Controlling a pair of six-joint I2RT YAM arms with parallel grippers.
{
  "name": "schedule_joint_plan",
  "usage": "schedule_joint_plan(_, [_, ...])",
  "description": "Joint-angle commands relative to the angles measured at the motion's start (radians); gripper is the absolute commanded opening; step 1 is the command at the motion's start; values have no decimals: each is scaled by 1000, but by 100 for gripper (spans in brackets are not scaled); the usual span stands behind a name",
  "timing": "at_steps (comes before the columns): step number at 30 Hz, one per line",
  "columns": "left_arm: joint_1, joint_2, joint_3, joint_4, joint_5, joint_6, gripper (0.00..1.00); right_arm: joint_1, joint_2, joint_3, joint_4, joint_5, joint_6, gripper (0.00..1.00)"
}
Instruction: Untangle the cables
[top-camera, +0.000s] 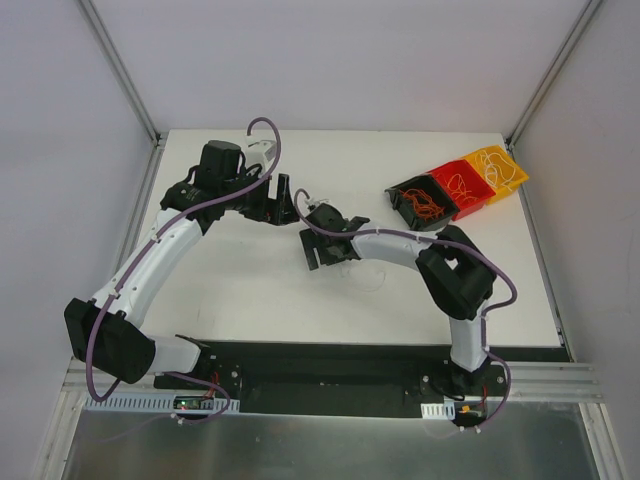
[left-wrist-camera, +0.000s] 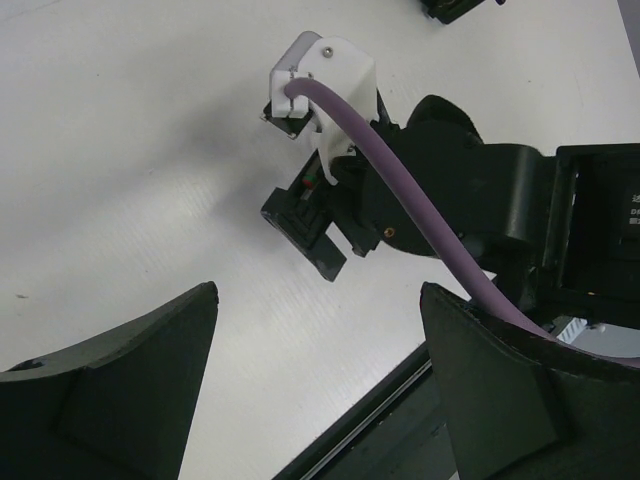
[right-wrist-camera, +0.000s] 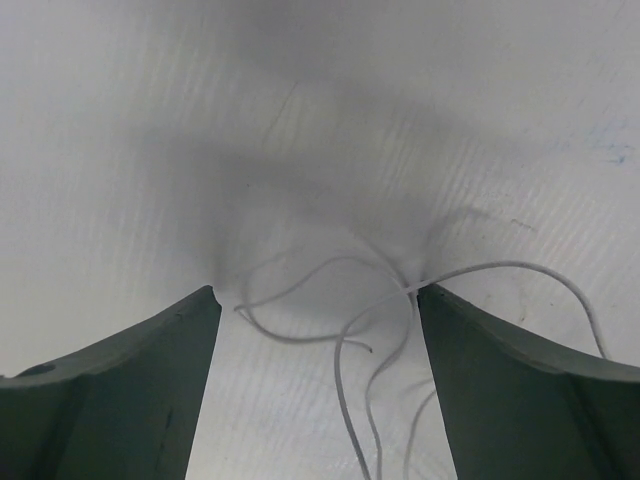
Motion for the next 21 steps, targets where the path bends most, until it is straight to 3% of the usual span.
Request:
schedule_joint_plan(1, [-5, -4, -6, 22, 25, 13, 82, 46, 83, 136, -142, 154, 222, 84])
schedule_joint_plan(5, [-5, -7, -6, 22, 22, 14, 82, 76, 139, 223, -244, 240, 285, 82])
schedule_joint_plan(9, [-5, -10, -6, 22, 22, 14, 81, 93, 134, 214, -274, 302, 308, 73])
schedule_joint_plan(10, [-5, -12, -8, 22, 20, 14, 82, 93, 133, 208, -279, 308, 302, 65])
schedule_joint_plan(12, [-5, -12, -8, 22, 19, 16, 82, 95, 118, 188, -277, 317, 284, 37])
schedule_joint_plan(15, [-5, -18, -6, 22, 23, 14, 82, 95, 64, 139, -235, 319, 210, 28])
schedule_joint_plan(16, [-5, -17, -6, 22, 25, 14, 82, 93, 44, 127, -225, 313, 184, 18])
schedule_joint_plan(19, [-5, -17, -8, 22, 23, 14, 82, 95, -36, 90, -202, 297, 117, 3])
schedule_joint_plan(21, [-5, -17, -4, 22, 25, 13, 82, 93, -105, 61, -187, 297, 80, 0])
